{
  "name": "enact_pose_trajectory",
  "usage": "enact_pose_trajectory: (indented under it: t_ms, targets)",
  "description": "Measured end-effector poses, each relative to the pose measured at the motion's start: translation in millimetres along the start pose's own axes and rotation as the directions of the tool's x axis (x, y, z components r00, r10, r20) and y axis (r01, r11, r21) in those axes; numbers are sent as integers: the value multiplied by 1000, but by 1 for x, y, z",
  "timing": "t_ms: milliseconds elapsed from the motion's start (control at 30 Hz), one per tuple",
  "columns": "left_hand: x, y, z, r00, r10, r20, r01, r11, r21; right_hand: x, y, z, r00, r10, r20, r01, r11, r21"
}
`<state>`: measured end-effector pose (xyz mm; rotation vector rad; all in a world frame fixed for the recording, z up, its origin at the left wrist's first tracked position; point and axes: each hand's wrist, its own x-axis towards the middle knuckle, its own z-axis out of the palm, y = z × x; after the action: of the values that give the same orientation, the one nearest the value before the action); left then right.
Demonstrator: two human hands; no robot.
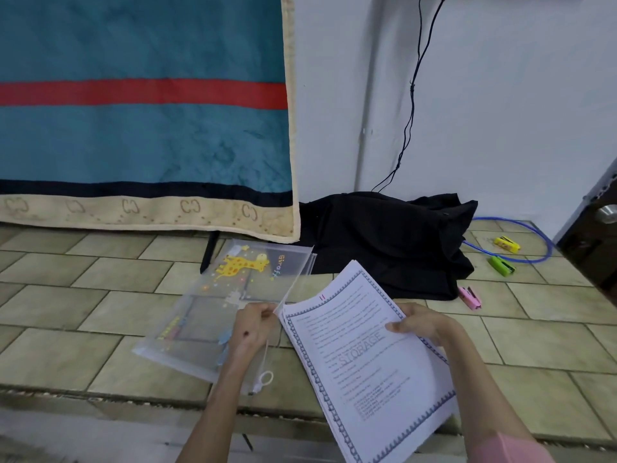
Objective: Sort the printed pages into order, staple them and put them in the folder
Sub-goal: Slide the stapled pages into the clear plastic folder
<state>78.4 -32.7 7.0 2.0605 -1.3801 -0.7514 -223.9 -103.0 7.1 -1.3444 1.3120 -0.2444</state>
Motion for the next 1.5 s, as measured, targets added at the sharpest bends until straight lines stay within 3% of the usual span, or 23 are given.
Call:
enact_pose_trajectory:
  t_ms: [267, 367, 467, 567, 733, 933, 1033, 1133, 1367, 1500]
  targets:
    - [-8, 4, -2, 998, 65, 13, -66, 976, 209, 30, -15, 30, 972, 48, -231, 37, 936, 350]
    - [-15, 14, -11, 991, 134, -4, -129, 963, 234, 39, -18, 45, 964, 93, -249, 32, 890, 456]
    - [-21, 18, -17, 994, 112, -20, -97, 928, 361, 43, -15, 58, 962, 118, -247, 38, 837, 546]
    - [-27, 16, -18, 998, 59, -22, -46, 927, 373, 44, -12, 65, 960, 146, -240, 29, 798, 602]
    - [-27, 18, -37, 1000, 8, 5, -9, 974, 226, 44, -17, 72, 944, 213, -252, 1, 763, 647]
    - [-25, 19, -50, 999, 29, 43, -38, 976, 215, 52, -19, 79, 906, 300, -300, 11, 691, 723]
    - [-23, 25, -51, 998, 39, 59, -50, 976, 212, 50, -20, 87, 874, 262, -409, 79, 754, 652]
    - [-18, 32, -44, 996, 52, 67, -65, 977, 202, 40, -24, 96, 869, 121, -479, 175, 832, 527]
    - [-22, 37, 0, 990, 59, 131, -91, 962, 256, 24, -27, 93, 946, 48, -320, 141, 829, 542]
    - [-38, 49, 26, 980, 68, 190, -117, 959, 258, 33, -29, 100, 940, 76, -332, 140, 802, 580]
